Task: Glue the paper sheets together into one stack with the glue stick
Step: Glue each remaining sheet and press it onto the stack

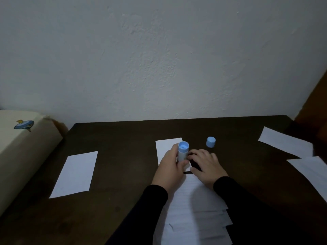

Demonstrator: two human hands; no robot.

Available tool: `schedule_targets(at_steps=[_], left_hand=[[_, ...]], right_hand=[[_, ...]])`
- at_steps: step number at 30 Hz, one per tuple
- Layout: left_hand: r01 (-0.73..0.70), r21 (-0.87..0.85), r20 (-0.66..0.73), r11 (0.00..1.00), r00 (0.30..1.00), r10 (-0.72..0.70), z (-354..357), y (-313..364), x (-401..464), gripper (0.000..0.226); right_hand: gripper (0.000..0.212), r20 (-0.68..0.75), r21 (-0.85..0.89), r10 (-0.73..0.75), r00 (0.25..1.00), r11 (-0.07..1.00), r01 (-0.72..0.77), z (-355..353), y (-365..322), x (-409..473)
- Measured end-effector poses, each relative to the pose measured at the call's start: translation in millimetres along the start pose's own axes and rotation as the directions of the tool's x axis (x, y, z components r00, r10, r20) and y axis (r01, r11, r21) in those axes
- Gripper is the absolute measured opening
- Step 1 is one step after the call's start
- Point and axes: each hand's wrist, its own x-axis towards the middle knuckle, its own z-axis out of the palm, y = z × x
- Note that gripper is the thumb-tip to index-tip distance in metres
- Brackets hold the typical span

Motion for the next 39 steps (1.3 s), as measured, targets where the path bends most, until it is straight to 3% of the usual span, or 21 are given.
schedule_targets(at_steps=[19, 21, 24, 27, 29, 32, 35, 39], left_hand=[[0.177, 0.113, -0.048, 0.978, 0.984, -0.173, -40, -19, -9, 0.032], [0.187, 0.056, -0.099, 0.981, 0.979, -0.181, -41, -20, -12, 0.051], [0.15, -0.174, -0.281, 0.973, 0.94, -0.195, -48, -20, -15, 0.073], [0.071, -0.256, -0.419, 0.964, 0.89, -0.177, -60, -19, -12, 0.046], [0.082, -0.313, -0.404, 0.946, 0.89, -0.211, -65, -20, -10, 0.028], [0.102, -0.49, -0.32, 0.866, 0.903, -0.288, -68, -25, -11, 0.037], [0.082, -0.455, -0.329, 0.886, 0.91, -0.254, -69, -32, -12, 0.057], [0.143, -0.379, -0.36, 0.914, 0.887, -0.288, -67, -39, -12, 0.046]], right_hand=[[0.04, -0.004, -0.014, 0.03, 1.0, 0.999, -0.03, 2, 0, -1], [0.039, -0.019, -0.011, 0.023, 1.0, 1.0, -0.023, 3, 1, -2], [0.038, -0.038, 0.0, 0.015, 0.999, 1.0, -0.015, 4, 2, -2], [0.038, -0.047, 0.008, 0.018, 0.999, 1.0, -0.018, 4, 2, -2], [0.038, -0.043, 0.007, 0.024, 0.999, 1.0, -0.023, 5, 3, -2], [0.038, -0.031, 0.007, 0.034, 0.999, 0.999, -0.034, 5, 3, -1], [0.038, -0.033, 0.007, 0.037, 0.999, 0.999, -0.037, 6, 3, -2], [0.037, -0.012, 0.015, 0.022, 1.0, 1.0, -0.022, 6, 3, -2]])
